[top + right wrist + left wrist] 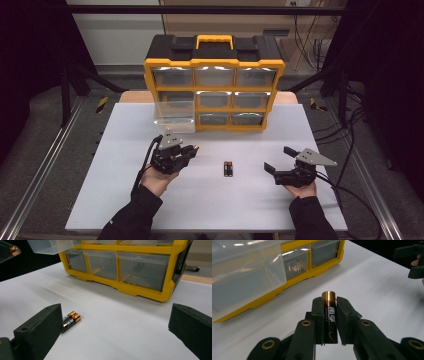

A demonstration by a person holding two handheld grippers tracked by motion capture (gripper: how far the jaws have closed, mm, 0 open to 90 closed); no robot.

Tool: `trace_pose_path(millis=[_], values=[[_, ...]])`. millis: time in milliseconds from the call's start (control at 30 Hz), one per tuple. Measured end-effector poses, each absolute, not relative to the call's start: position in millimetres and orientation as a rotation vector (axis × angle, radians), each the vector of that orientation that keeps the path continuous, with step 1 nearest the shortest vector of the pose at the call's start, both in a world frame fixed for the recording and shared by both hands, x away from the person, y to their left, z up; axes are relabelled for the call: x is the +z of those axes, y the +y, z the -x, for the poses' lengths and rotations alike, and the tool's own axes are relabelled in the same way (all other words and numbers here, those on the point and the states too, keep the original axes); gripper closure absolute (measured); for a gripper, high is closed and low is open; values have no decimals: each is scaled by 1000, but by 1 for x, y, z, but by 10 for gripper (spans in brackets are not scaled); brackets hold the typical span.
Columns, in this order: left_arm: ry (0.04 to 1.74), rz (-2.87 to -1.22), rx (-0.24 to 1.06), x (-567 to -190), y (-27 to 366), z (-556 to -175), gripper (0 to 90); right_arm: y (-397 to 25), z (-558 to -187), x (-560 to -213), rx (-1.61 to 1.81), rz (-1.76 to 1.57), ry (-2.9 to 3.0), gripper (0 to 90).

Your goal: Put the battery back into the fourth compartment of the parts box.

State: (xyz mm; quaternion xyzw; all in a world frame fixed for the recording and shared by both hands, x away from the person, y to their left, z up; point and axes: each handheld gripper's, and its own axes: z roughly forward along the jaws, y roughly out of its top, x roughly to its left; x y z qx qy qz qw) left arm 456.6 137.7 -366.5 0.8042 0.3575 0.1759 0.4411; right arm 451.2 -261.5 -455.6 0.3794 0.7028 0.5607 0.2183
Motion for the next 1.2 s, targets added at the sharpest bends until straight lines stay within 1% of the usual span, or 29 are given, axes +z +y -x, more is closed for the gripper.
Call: trace_pose_path(millis=[533, 767, 1200], values=[[860, -1929, 478, -324, 160, -463, 760, -262, -451, -455, 1548, -1049, 1943, 2], [876, -1883, 501, -301, 170, -474, 759, -262, -451, -455, 1547, -1046, 1942, 2], [913, -1862, 513, -288, 181, -497, 760, -263, -451, -455, 1551, -1046, 1942, 2]])
